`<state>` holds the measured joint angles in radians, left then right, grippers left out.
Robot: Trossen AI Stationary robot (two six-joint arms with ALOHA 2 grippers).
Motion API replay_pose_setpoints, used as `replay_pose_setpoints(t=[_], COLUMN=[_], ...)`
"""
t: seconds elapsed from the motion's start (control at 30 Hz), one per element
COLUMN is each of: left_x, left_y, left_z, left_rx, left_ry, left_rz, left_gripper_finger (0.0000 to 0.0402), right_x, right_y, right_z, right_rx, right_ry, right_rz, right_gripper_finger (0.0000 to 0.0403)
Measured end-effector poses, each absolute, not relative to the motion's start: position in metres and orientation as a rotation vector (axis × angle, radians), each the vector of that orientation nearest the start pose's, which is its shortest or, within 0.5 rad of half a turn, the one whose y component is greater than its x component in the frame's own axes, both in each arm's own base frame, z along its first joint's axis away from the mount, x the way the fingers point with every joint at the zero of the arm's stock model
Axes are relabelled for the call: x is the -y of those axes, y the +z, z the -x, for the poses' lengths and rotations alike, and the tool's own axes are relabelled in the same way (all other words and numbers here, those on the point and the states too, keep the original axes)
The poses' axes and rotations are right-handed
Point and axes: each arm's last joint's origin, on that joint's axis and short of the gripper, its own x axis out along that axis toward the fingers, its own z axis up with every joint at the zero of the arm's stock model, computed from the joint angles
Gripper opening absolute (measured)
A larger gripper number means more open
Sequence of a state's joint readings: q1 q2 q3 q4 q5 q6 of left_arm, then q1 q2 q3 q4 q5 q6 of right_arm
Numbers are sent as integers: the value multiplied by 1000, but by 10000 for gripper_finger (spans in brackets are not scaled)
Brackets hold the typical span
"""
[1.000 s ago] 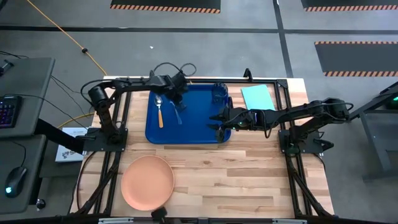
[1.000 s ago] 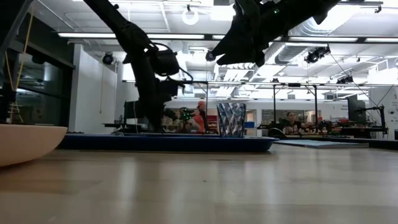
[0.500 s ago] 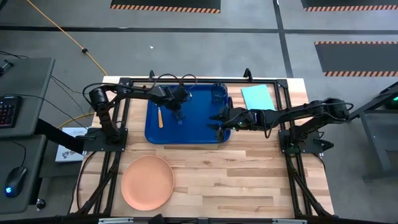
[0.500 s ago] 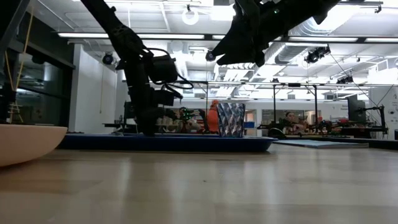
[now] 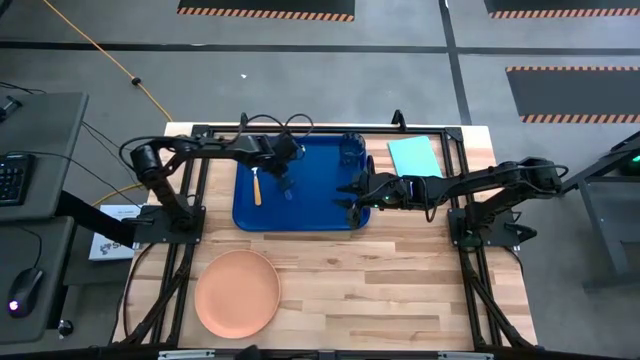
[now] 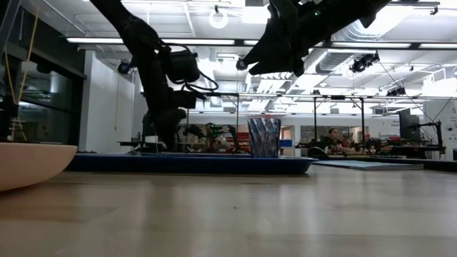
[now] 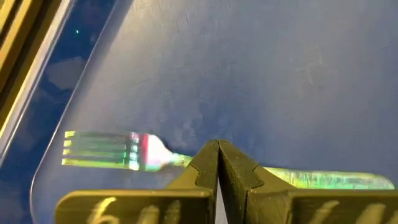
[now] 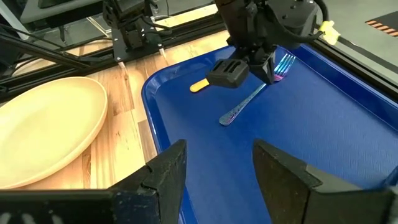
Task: Pick and place plate/cup/fork/spoon on tray
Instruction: Put the blue fork to the right of the orange spoon on the blue serving tray
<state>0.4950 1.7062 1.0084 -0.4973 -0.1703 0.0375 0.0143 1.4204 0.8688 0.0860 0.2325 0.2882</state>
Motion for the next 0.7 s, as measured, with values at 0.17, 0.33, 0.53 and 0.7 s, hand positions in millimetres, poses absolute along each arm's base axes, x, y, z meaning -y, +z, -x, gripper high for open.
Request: replay_pose_setpoints(t=[0.17, 0.33, 0.53, 0.7], left_x=[-157, -160, -158, -158], left_y=[157, 157, 146, 143], left_z=[-280, -278, -270, -270], left_rx=[-1215, -1210, -1224, -1191], left_ry=[555, 566, 586, 582], left_rz=[166, 180, 218, 229], left_gripper_finger=[0, 0, 0, 0], right_x=[2, 2, 2, 2], right_y=[244, 244, 244, 244], right_z=[-306, -306, -306, -306], right_rx=[-428, -428, -428, -428], right_ry=[-279, -279, -279, -279], right_rz=[-225, -224, -226, -224], right_gripper_finger=[174, 174, 174, 174])
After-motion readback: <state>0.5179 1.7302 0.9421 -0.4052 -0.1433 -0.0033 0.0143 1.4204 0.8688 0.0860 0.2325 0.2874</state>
